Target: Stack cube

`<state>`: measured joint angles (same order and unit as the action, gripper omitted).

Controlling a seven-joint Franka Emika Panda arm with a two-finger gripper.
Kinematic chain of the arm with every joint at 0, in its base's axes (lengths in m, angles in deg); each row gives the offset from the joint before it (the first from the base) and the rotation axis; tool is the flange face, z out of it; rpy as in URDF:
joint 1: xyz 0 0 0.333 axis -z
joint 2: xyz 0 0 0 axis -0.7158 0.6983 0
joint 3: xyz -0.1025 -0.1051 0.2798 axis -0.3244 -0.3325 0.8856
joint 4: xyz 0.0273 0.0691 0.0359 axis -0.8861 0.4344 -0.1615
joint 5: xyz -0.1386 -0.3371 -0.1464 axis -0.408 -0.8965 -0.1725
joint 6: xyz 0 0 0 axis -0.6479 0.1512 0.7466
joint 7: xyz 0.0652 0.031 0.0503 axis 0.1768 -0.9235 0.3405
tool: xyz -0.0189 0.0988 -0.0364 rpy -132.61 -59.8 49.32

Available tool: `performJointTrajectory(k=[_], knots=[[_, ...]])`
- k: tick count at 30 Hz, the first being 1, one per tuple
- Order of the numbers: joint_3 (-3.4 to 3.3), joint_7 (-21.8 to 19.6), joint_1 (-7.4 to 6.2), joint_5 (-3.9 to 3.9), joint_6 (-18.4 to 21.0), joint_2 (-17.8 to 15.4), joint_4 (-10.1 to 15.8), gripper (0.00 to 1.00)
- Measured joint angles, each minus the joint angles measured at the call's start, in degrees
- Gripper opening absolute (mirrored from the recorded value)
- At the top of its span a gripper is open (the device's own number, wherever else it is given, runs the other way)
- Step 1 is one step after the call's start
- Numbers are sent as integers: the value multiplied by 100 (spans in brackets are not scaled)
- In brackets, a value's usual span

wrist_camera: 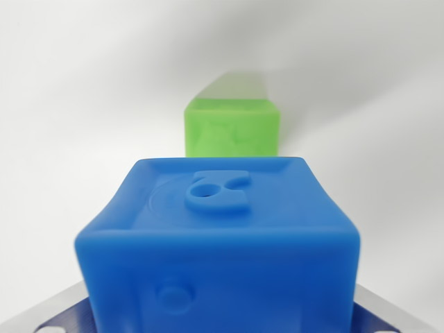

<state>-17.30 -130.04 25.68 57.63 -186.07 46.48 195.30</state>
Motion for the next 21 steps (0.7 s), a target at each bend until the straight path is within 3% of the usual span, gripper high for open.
performJointTrajectory(k=[21], knots=[[-50, -31, -30, -47, -681, 711, 4, 0]])
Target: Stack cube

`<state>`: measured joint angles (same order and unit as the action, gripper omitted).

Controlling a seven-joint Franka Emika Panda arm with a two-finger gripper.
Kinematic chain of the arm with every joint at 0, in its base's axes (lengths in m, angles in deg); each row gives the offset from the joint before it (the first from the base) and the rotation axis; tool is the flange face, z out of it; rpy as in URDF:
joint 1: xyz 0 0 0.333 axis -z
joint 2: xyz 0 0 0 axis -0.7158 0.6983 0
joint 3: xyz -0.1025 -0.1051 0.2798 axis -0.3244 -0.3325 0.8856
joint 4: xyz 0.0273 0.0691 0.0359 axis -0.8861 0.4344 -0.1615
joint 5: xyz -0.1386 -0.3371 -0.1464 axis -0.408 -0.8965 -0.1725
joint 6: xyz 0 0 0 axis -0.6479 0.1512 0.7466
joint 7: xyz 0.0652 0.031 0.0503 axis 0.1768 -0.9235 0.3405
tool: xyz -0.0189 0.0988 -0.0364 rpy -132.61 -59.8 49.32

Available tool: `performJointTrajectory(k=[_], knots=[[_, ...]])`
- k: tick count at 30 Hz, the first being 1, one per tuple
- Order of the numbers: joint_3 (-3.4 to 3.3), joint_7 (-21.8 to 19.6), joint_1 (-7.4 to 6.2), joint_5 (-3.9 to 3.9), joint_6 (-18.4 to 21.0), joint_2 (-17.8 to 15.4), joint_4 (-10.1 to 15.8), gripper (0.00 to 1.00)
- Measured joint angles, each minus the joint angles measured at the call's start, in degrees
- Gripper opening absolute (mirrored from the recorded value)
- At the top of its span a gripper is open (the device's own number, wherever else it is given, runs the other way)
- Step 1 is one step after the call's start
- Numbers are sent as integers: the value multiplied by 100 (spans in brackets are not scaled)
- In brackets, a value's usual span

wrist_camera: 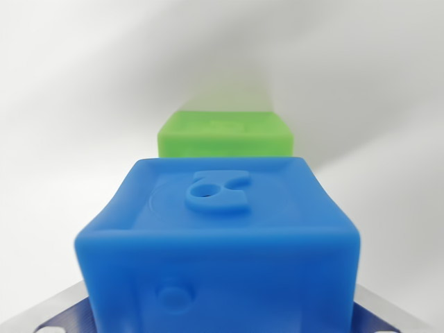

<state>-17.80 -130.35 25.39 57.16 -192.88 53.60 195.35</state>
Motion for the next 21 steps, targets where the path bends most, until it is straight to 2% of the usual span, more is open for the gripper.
performJointTrajectory(k=[21], knots=[[-42, -5, -43, -7, -268, 303, -45, 0]])
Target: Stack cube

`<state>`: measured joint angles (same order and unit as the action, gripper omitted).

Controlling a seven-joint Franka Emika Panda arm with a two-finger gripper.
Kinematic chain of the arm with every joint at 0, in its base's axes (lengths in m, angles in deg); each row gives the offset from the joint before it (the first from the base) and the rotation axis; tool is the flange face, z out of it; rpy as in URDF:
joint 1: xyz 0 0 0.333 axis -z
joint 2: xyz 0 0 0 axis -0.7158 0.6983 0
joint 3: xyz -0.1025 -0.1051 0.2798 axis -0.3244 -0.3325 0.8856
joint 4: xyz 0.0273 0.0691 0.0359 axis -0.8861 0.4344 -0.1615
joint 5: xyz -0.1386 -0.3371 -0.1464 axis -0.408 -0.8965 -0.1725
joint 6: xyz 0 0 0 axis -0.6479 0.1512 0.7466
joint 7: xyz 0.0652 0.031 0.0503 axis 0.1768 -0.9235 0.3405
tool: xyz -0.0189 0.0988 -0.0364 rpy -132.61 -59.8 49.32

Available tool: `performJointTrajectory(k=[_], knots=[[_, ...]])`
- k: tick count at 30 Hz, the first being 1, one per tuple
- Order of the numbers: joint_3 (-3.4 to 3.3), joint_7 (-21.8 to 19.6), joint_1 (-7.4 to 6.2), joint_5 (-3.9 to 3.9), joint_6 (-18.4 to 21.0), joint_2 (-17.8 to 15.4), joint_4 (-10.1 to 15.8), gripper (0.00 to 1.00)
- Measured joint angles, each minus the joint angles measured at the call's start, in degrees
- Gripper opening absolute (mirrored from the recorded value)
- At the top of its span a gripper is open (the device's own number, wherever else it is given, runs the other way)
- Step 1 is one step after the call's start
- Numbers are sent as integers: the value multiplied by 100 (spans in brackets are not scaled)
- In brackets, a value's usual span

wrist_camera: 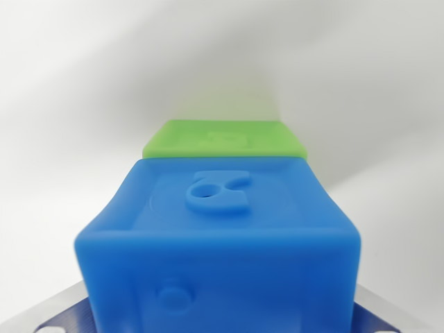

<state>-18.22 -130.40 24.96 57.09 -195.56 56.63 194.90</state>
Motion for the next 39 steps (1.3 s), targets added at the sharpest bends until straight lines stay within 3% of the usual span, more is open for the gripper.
performJointTrajectory(k=[1, 2, 39], knots=[[-2, 0, -2, 0, -2, 1, 0, 0], [-2, 0, -3, 0, -3, 1, 0, 100], [-7, 0, -5, 0, -9, 16, -4, 100]])
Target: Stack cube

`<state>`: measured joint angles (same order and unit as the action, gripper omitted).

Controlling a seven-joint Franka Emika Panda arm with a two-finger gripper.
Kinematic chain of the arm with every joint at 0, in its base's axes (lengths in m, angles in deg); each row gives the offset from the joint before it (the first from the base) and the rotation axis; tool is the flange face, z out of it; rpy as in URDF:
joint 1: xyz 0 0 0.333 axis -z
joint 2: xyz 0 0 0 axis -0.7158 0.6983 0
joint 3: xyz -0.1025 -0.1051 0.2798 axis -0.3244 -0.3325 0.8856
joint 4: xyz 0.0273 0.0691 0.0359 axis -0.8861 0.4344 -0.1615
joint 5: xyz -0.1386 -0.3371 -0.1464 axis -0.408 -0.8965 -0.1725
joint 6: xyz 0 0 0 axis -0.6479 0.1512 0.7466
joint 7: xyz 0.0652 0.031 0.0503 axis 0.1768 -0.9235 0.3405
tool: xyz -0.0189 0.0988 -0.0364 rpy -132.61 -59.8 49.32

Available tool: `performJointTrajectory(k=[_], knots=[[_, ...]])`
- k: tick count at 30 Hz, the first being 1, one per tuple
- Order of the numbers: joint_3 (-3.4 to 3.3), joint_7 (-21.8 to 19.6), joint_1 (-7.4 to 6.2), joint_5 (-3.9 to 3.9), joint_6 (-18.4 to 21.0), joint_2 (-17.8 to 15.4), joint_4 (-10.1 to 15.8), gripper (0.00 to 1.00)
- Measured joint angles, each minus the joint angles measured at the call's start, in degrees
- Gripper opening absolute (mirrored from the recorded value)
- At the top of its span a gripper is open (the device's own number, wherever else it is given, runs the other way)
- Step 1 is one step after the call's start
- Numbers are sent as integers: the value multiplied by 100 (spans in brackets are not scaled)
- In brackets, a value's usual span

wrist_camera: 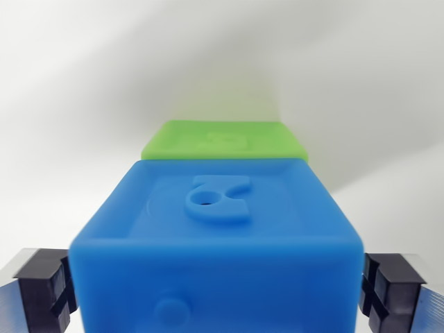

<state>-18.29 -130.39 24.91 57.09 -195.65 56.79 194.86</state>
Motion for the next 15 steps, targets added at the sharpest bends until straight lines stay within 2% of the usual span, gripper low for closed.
performJointTrajectory(k=[15], knots=[[2, 2, 0, 5, 283, -349, 40, 100]])
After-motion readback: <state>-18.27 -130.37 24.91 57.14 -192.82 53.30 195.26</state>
